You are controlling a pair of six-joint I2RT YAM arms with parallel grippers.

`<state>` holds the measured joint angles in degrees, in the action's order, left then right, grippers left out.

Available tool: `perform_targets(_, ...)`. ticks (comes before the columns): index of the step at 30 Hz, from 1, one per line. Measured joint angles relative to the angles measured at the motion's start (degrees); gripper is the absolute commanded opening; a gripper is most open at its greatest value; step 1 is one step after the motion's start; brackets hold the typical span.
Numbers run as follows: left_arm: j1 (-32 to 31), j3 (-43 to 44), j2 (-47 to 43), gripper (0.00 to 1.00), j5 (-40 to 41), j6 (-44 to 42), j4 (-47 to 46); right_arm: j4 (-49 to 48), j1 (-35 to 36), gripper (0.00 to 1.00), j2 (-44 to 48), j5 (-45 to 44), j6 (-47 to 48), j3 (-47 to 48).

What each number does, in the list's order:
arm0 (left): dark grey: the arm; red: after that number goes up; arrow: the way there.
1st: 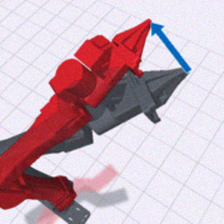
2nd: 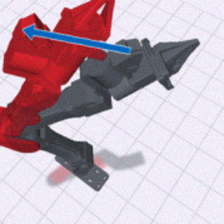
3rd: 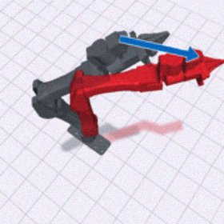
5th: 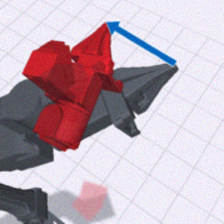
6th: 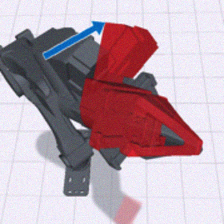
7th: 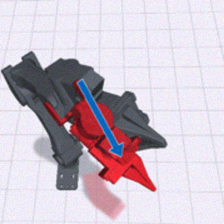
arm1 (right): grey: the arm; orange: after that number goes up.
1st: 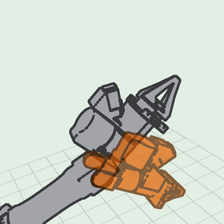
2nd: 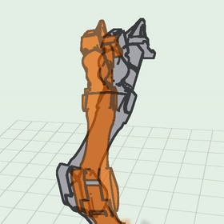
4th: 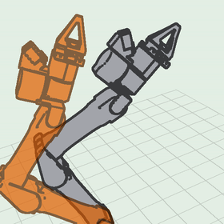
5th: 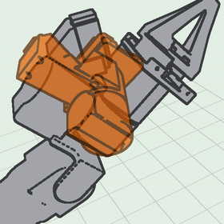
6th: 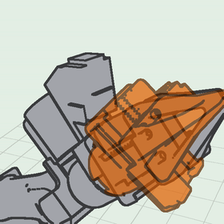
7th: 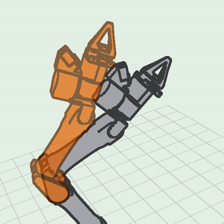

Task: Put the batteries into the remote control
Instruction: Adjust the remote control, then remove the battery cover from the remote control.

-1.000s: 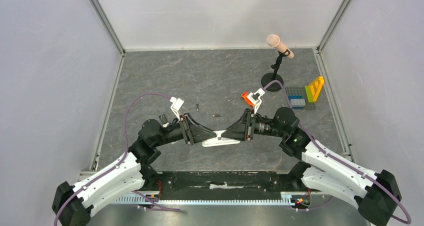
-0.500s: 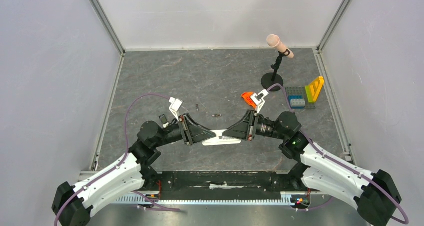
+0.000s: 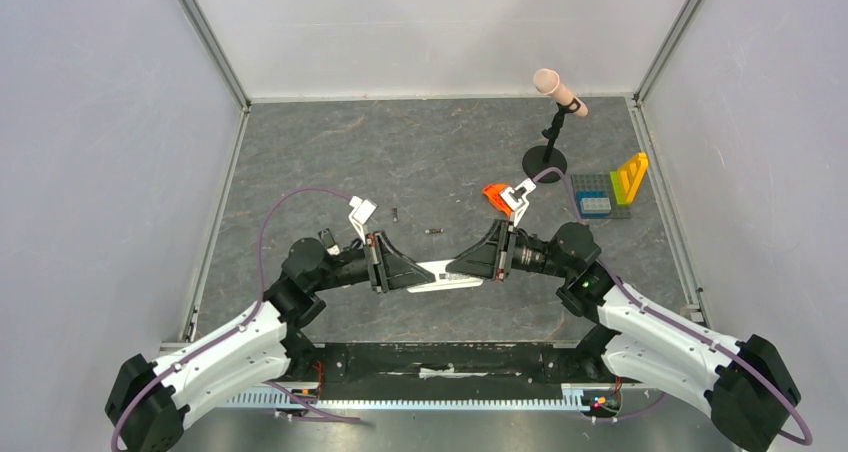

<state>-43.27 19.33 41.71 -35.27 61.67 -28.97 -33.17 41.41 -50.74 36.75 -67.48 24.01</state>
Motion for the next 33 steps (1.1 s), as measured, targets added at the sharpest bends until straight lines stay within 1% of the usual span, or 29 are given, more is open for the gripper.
perform_targets(2, 0.1, 0.2, 0.3, 0.02, -1.2, 0.1, -0.7, 0.0, -0.2, 0.08, 0.0, 0.6, 0.5, 0.0)
perform_targets(3, 0.1, 0.3, 0.3, 0.02, -1.3, 0.0, -0.6, -0.3, -0.2, 0.15, 0.0, 0.7, 0.7, 0.0)
perform_targets(4, 0.1, 0.4, 0.3, 0.02, -1.3, 0.0, -0.2, -0.2, -0.2, 0.26, 0.0, 0.7, 1.1, 0.0)
perform_targets(5, 0.2, 0.4, 0.3, 0.02, -1.3, -0.1, 0.2, 0.0, -0.2, 0.42, 0.0, 0.7, 1.4, 0.0)
perform_targets(7, 0.2, 0.5, 0.3, 0.02, -1.1, -0.5, 1.5, 1.4, -0.2, 0.66, 0.1, 0.5, 2.7, 0.1)
perform_targets(9, 0.0, 0.9, 0.3, 0.02, -0.7, -1.4, 4.2, 6.7, -0.2, 0.79, 0.2, -2.6, 6.0, 1.0)
perform_targets(10, -0.2, 1.0, 0.3, 0.02, -0.3, -1.9, 5.9, 9.1, -0.3, 0.82, 0.3, -4.2, 7.2, 1.6)
perform_targets(12, -0.3, 1.0, 0.9, 0.02, 1.0, -2.6, 9.0, 16.5, -0.4, 0.84, 0.9, -9.1, 11.5, 3.2)
perform_targets(14, -0.3, 1.0, 2.6, 0.02, 2.3, -3.0, 11.3, 22.6, -0.6, 0.83, 2.1, -13.4, 15.0, 4.6)
perform_targets(16, -0.3, 0.4, 5.7, 0.02, 3.7, -3.0, 12.2, 27.3, -0.8, 0.78, 3.1, -16.9, 17.8, 5.6)
perform_targets(19, -0.3, -2.6, 9.7, 0.02, 5.5, -3.0, 11.6, 32.8, -0.9, 0.65, 3.8, -20.6, 20.9, 6.1)
perform_targets(21, -0.3, -4.8, 13.3, 0.02, 6.9, -2.9, 11.0, 35.7, -0.9, 0.61, 3.2, -21.3, 22.0, 6.1)
perform_targets(25, -0.3, -7.4, 19.3, 0.02, 9.4, -2.7, 9.9, 38.2, -0.9, 0.6, 0.9, -20.9, 23.6, 5.5)
perform_targets(28, -0.3, -7.9, 22.1, 0.02, 9.8, -2.3, 8.2, 38.4, -0.7, 0.6, -1.5, -20.0, 24.2, 4.2)
perform_targets(33, -0.3, -7.8, 23.7, 0.02, 9.9, -2.2, 6.4, 37.7, 1.6, 0.5, -6.5, -18.8, 24.2, 2.2)
